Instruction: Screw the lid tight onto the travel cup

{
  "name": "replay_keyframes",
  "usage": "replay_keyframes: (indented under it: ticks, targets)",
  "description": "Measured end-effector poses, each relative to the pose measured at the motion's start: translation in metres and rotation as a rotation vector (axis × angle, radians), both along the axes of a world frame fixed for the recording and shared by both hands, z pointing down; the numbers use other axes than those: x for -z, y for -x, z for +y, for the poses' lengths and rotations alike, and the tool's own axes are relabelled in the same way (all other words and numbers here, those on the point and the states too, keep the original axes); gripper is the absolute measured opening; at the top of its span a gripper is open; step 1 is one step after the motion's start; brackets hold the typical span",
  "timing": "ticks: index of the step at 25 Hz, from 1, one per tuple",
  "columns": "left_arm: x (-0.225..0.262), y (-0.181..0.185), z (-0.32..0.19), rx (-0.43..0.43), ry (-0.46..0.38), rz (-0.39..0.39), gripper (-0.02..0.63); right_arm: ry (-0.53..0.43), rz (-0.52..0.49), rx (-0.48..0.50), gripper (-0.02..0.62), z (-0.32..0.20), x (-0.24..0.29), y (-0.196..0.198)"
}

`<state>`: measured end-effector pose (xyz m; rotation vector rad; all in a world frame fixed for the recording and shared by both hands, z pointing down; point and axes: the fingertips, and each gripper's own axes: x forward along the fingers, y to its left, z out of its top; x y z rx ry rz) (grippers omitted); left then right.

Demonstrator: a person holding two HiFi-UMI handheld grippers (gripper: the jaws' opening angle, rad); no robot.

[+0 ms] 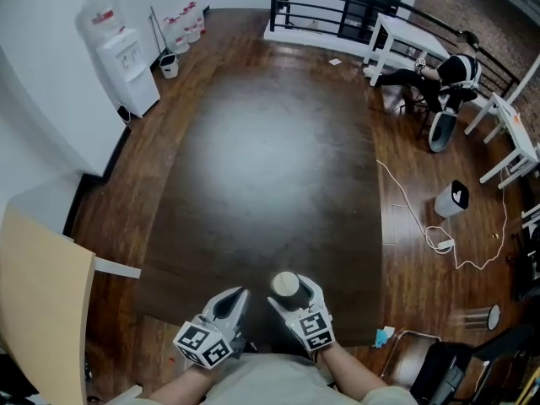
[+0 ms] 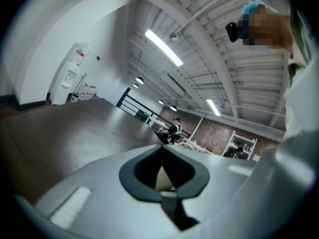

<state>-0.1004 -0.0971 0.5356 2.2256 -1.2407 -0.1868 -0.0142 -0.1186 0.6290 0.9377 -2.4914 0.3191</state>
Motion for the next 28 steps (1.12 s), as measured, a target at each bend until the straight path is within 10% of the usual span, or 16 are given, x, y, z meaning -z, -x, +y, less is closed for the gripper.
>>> replay_keyframes:
  ticks: [8,13,21,28]
  targets:
    - [0.011,0.004,0.028,-0.042,-0.013,0.030,0.003,-0.008,-0.065,-0.229,0.358,0.044,0.051,-0.041]
    - [0.020,-0.008,0.040,-0.121,-0.023,0.077,0.003,-0.064,-0.074,-0.333,0.188,0.066,0.097,-0.046]
    - [0.040,-0.043,0.057,-0.232,-0.129,0.013,0.003,-0.141,-0.089,-0.371,0.007,0.091,0.134,-0.054]
    - [0.063,-0.082,0.100,-0.234,-0.181,-0.014,0.003,-0.223,-0.146,-0.352,0.002,0.128,0.161,-0.071]
